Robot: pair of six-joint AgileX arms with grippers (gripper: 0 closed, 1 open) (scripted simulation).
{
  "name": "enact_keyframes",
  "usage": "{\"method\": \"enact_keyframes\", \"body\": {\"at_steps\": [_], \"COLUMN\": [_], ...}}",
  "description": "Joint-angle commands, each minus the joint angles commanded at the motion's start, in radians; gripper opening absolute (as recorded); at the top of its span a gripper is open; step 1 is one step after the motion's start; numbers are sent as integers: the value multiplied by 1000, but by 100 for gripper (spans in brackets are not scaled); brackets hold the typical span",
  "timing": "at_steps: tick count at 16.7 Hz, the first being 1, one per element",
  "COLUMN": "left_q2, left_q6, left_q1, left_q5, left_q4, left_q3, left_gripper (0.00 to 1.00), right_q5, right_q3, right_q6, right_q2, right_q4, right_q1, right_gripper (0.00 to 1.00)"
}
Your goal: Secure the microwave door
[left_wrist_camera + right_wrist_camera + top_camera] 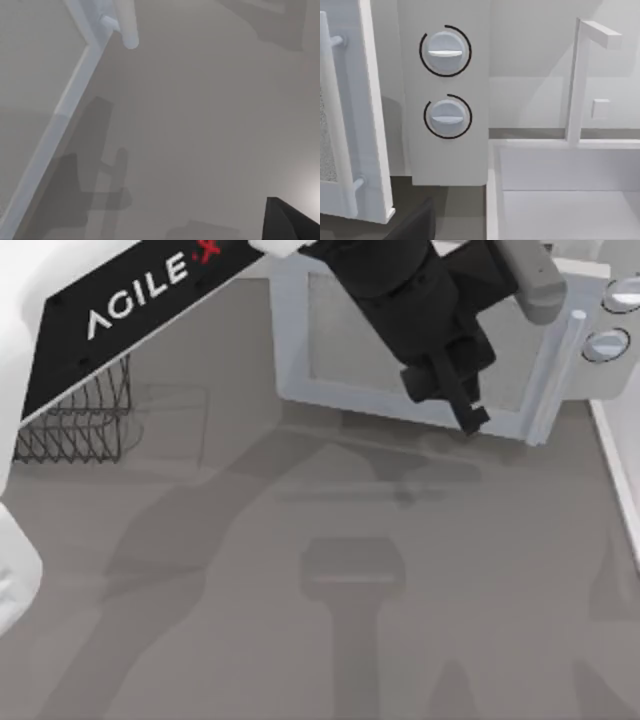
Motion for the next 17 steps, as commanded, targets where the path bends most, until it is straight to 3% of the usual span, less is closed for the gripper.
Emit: {"method": "enact_keyframes", "body": {"at_steps": [10, 17], "left_q2": [76, 73], "left_q6": [-20, -31], "left_q1": [-51, -34], "left_q5": [3, -12], "left_q4": [-60, -34], "left_q3": [5, 112], "left_gripper": [0, 0], "right_q5": [0, 0], "right_q3": [0, 0], "right_q6": [0, 0], "right_q2": [0, 0], "right_q4": [0, 0], "right_q1": [0, 0], "right_gripper": [100, 100]}}
